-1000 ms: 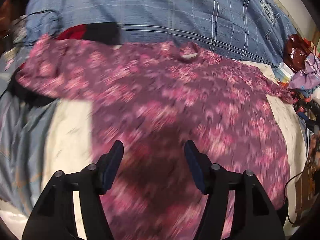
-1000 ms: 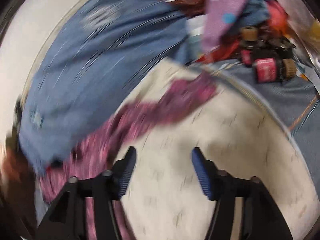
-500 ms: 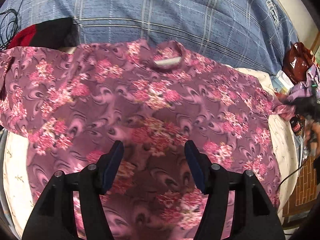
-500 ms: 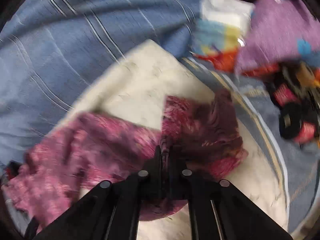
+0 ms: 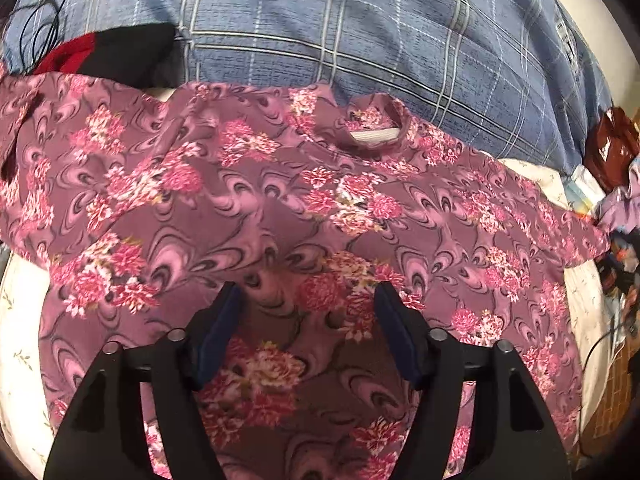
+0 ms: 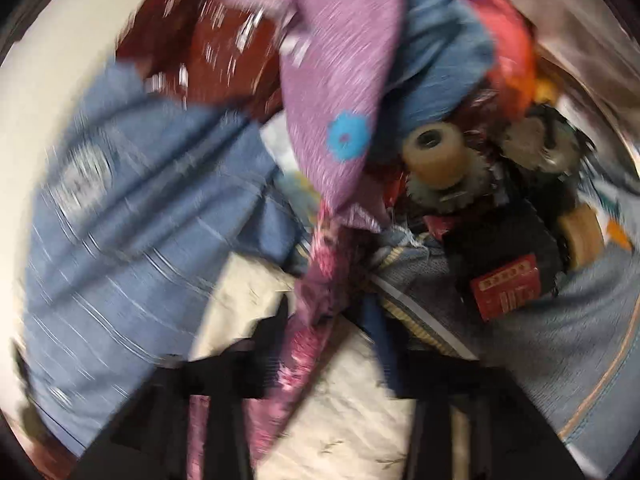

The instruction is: Fold small clothes

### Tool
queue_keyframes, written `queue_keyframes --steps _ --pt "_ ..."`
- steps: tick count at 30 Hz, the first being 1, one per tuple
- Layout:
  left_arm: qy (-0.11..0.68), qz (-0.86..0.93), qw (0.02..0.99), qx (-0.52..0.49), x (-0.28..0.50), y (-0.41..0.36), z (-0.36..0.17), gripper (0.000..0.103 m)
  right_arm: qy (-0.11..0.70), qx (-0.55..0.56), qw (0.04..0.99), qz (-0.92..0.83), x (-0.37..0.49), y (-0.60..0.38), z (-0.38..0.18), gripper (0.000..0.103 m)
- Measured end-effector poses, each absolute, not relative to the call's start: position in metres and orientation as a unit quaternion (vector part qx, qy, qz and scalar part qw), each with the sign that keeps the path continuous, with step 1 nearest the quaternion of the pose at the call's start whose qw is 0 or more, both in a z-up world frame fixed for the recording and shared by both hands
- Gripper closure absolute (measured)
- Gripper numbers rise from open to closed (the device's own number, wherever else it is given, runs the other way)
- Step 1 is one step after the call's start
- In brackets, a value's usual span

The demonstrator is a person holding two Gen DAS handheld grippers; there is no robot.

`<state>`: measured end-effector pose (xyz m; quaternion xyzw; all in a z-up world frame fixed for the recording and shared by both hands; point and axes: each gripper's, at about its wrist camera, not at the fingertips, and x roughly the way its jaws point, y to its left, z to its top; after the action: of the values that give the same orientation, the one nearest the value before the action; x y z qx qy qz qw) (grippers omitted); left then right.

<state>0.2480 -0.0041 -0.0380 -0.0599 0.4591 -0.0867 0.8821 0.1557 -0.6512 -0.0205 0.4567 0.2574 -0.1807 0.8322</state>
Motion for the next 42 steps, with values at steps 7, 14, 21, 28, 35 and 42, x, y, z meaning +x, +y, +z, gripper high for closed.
queue_keyframes --steps 7,14,21,28,35,42 --pt "0.448 -0.106 0.886 -0.058 0.247 -0.008 -0.035 0.033 0.268 0.484 0.815 -0.174 0.184 -0.64 -0.026 0.037" --pt "0.439 -0.102 0.889 -0.085 0.25 0.005 -0.029 0.033 0.265 0.371 0.881 -0.128 0.225 -0.614 0.032 0.097" --pt "0.455 -0.069 0.885 -0.07 0.26 0.011 -0.043 0.033 0.294 0.301 0.886 -0.195 0.242 -0.626 0.025 0.097" --pt "0.449 -0.07 0.889 -0.046 0.257 0.002 -0.042 0.03 0.288 0.432 0.834 -0.188 0.227 -0.645 -0.025 0.083" --pt "0.447 -0.085 0.888 -0.075 0.259 0.007 -0.035 0.03 0.298 0.399 0.847 -0.188 0.232 -0.628 -0.014 0.099" --pt "0.449 -0.08 0.885 -0.095 0.261 0.02 -0.032 0.03 0.308 0.253 0.904 -0.153 0.236 -0.551 0.031 0.099"
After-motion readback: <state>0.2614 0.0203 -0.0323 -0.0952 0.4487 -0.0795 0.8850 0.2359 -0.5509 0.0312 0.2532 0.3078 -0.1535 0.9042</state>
